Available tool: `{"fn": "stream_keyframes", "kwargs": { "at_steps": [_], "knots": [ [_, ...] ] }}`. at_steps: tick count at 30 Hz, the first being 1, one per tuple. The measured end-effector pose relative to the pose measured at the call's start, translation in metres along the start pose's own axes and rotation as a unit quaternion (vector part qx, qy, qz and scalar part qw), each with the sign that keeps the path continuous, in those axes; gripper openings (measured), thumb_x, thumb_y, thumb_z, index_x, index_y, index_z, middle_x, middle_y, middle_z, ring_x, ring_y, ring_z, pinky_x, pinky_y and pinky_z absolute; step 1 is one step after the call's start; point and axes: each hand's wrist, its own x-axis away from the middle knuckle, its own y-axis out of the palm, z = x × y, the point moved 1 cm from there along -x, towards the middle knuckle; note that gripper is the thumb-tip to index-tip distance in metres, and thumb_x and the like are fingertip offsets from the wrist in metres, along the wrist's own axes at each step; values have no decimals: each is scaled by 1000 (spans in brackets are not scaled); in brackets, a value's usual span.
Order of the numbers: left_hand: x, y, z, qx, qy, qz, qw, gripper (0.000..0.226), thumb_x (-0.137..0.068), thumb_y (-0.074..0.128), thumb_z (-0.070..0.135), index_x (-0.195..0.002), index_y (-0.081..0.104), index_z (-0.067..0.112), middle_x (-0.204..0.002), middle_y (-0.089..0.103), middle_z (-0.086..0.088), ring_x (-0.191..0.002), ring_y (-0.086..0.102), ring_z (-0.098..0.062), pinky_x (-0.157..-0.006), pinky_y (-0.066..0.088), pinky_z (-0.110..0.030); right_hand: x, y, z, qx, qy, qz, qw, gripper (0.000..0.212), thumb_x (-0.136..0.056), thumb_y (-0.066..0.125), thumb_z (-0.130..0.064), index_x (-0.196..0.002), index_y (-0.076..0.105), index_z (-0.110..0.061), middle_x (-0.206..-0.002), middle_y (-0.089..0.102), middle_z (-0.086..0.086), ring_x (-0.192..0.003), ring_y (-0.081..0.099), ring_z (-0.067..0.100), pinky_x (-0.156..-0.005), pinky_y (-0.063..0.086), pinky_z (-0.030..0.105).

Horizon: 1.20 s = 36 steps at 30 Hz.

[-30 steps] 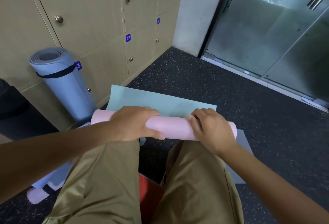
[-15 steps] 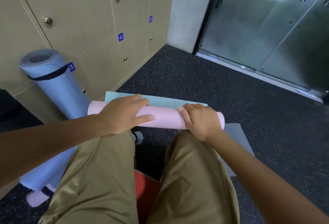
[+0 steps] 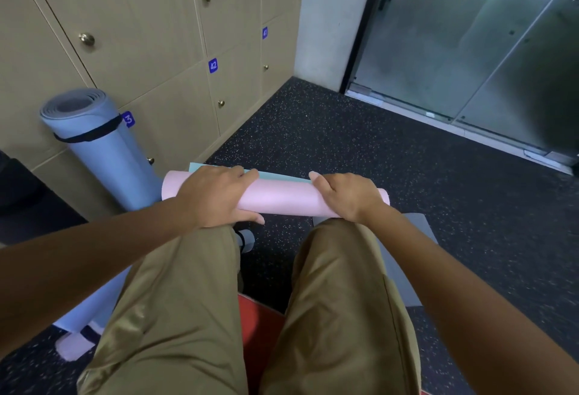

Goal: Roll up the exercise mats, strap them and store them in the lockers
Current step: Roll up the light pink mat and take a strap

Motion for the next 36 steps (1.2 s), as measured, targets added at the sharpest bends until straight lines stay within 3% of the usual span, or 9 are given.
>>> {"fn": "stream_keyframes", "kwargs": {
  "at_steps": [3, 6, 10, 14, 19, 23, 27, 32, 36],
  "knots": [
    [-7, -3, -2, 18, 1, -41, 999, 80, -71, 46, 95, -111, 50, 25, -96, 64, 5, -84, 66, -25, -60, 35, -35, 10, 11, 3, 33, -38, 106, 993, 62, -104, 10, -58, -95, 62, -25, -92, 67, -1, -90, 61, 26, -81, 44, 41],
    [-17, -9, -7, 62, -6, -114, 992, 71, -70, 50, 95, -102, 46, 32, -90, 63, 9, -83, 63, -22, -62, 35, -35, 18, 24, 8, 77, -46, 144, 985, 75, -96, 6, -71, -113, 62, -24, -103, 67, -3, -97, 60, 24, -86, 43, 43],
    [-29, -11, -16, 149, -23, -197, 969, 66, -61, 50, 98, -90, 46, 40, -76, 65, 10, -72, 63, -14, -72, 51, -37, 16, 25, 8, 119, -32, 127, 984, 93, -79, 8, -95, -115, 59, -25, -104, 66, -2, -97, 61, 25, -85, 45, 45],
    [-38, -13, -18, 175, -28, -241, 954, 63, -61, 50, 95, -96, 51, 42, -87, 64, 14, -81, 64, -14, -79, 54, -42, 2, 12, 8, 81, -22, 65, 994, 92, -71, 13, -99, -104, 58, -26, -98, 68, -2, -90, 63, 23, -80, 47, 40],
    [-33, -9, -16, 108, -7, -187, 976, 64, -70, 59, 88, -100, 46, 33, -91, 58, 10, -82, 59, -18, -75, 51, -41, -17, -3, 12, -12, 16, -82, 996, 75, -63, 21, -105, -78, 50, -37, -94, 61, -5, -96, 61, 25, -87, 49, 45],
    [-27, -2, -14, 70, -8, -135, 988, 71, -67, 68, 84, -106, 46, 29, -96, 61, 7, -85, 60, -22, -68, 45, -37, -27, -6, 12, -40, 13, -132, 990, 83, -71, 29, -97, -99, 64, -27, -104, 60, -6, -101, 58, 23, -91, 47, 43],
    [-34, -10, -18, 47, -7, -118, 992, 64, -72, 67, 81, -106, 50, 28, -97, 67, 5, -84, 63, -24, -63, 41, -35, -26, -6, 17, -67, -1, -86, 994, 70, -74, 38, -92, -79, 54, -24, -84, 61, -4, -81, 58, 21, -72, 44, 38],
    [-43, -44, -29, 51, -29, -124, 991, 61, -76, 67, 76, -112, 52, 30, -92, 65, 5, -77, 56, -23, -67, 50, -37, -14, -31, 21, 18, -76, -12, 997, 76, -68, 66, -85, -123, 56, -32, -113, 67, -7, -97, 62, 20, -82, 51, 39],
    [-46, -81, -27, 29, -34, -111, 993, 66, -74, 64, 80, -118, 52, 32, -99, 68, 4, -78, 55, -25, -70, 48, -37, 2, -63, 17, 66, -78, 25, 994, 84, -63, 74, -81, -128, 48, -35, -118, 65, -8, -102, 63, 21, -83, 53, 42]
  ]
}}
